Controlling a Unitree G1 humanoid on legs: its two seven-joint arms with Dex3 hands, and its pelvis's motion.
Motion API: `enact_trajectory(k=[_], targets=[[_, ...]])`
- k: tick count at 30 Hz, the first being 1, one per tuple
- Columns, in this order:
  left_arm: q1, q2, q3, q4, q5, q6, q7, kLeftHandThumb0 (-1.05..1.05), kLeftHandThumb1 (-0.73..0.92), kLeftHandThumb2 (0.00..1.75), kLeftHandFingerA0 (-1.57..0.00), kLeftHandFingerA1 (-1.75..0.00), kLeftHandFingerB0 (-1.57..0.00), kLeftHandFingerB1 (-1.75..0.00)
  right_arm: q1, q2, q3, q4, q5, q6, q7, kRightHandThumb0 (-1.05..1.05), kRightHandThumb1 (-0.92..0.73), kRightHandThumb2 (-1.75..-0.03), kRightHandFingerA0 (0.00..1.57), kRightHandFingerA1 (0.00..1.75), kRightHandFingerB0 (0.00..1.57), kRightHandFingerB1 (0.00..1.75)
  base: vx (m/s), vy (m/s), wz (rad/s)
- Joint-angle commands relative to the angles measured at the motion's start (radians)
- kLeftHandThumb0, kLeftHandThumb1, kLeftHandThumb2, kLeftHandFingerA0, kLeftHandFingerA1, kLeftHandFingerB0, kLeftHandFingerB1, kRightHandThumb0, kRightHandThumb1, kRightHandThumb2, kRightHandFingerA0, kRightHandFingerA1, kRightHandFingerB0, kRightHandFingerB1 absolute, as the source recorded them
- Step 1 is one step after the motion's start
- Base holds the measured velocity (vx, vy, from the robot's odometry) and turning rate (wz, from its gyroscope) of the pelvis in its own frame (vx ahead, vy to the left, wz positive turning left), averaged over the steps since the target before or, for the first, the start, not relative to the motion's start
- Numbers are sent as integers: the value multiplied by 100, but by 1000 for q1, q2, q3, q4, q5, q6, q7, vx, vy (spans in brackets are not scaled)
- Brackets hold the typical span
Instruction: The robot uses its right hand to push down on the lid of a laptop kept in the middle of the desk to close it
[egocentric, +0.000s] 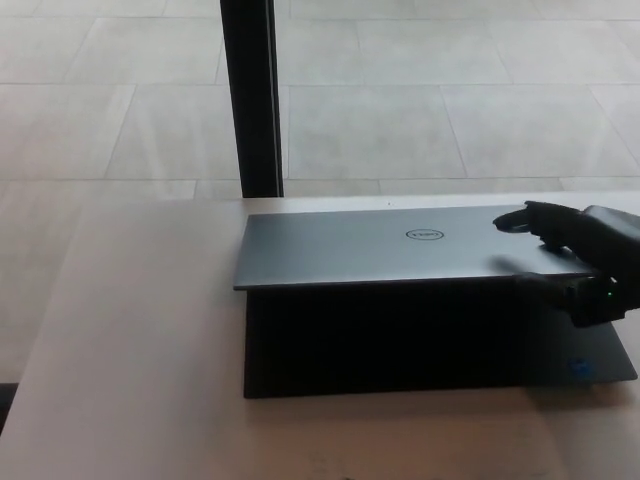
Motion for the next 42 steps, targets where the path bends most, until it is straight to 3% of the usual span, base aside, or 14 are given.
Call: enact_trajectory(k=[1, 2, 5, 6, 7, 13, 18, 20, 28, 29, 30, 32, 40, 42], targets=[[7, 36, -7, 10, -32, -45, 3, -105, 91, 71, -28, -143, -24, -127, 8, -34, 160, 159, -309, -110, -18, -89, -81, -84, 34, 58, 32, 40, 0, 0, 0], [5, 33, -2, 9, -36, -48, 16, -105, 89, 71, -32, -142, -30, -129, 22, -38, 172, 165, -318, -112, -19, -84, -92, -73, 34, 54, 34, 36, 0, 0, 0], [10, 30, -5, 0, -34, -50, 11, -105, 90, 72, -31, -146, -28, -131, 48, -40, 190, 192, -327, -141, -49, -92, -81, -86, 36, 58, 35, 40, 0, 0, 0], [-1, 32, -2, -4, -37, -48, 25, -105, 69, 129, -49, -115, -47, -108, 54, -34, 195, 193, -330, -135, -51, -91, -80, -86, 36, 59, 34, 41, 0, 0, 0], [0, 33, -5, -1, -35, -50, 20, -105, 91, 74, -30, -145, -27, -131, 87, -38, 205, 188, -338, -142, -69, -92, -80, -89, 36, 60, 33, 43, 0, 0, 0], [2, 36, -17, -8, -27, -54, 25, -105, 92, 76, -31, -142, -30, -129, 191, -19, 246, 192, -374, -122, -122, -85, -92, -75, 38, 55, 37, 38, 0, 0, 0], [-2, 40, -17, 6, -32, -57, 29, -105, 92, 78, -32, -144, -29, -128, 263, 20, 263, 221, -390, -69, -133, -95, -84, -89, 33, 56, 31, 41, 0, 0, 0], [-6, 41, -25, 6, -30, -59, 18, -105, 92, 80, -31, -141, -29, -125, 293, 52, 257, 256, -400, -17, -162, -87, -92, -74, 30, 55, 32, 38, 0, 0, 0], [-7, 40, -29, -3, -39, -53, 24, -105, 92, 80, -31, -141, -28, -130, 312, 87, 245, 358, -416, 11, -176, -94, -81, -94, 33, 61, 28, 43, 0, 0, 0], [-7, 40, -32, -3, -37, -53, 24, -103, 74, 132, -46, -113, -40, -102, 312, 77, 234, 344, -407, 9, -164, -94, -82, -92, 32, 61, 27, 43, 0, 0, 0], [-10, 42, -32, 3, -36, -52, 29, -105, 92, 82, -30, -140, -29, -130, 310, 69, 223, 336, -404, 3, -162, -88, -92, -78, 34, 70, 31, 39, 0, 0, 0], [-16, 43, -25, 13, -47, -50, 28, -105, 92, 79, -31, -141, -29, -128, 295, 60, 195, 335, -387, -24, -163, -94, -83, -93, 31, 62, 27, 42, 0, 0, 0], [-3, 36, -35, -10, -49, -56, 34, -105, 92, 81, -32, -139, -29, -129, 283, 16, -19, 234, -203, -102, -71, -80, -92, -75, 43, 55, 33, 35, 0, 0, 0], [-5, 41, -32, -2, -56, -52, 23, -105, 92, 81, -31, -141, -26, -128, 243, -9, -195, 190, -19, -144, -16, -79, -92, -75, 37, 55, 33, 37, 0, 0, 0]])
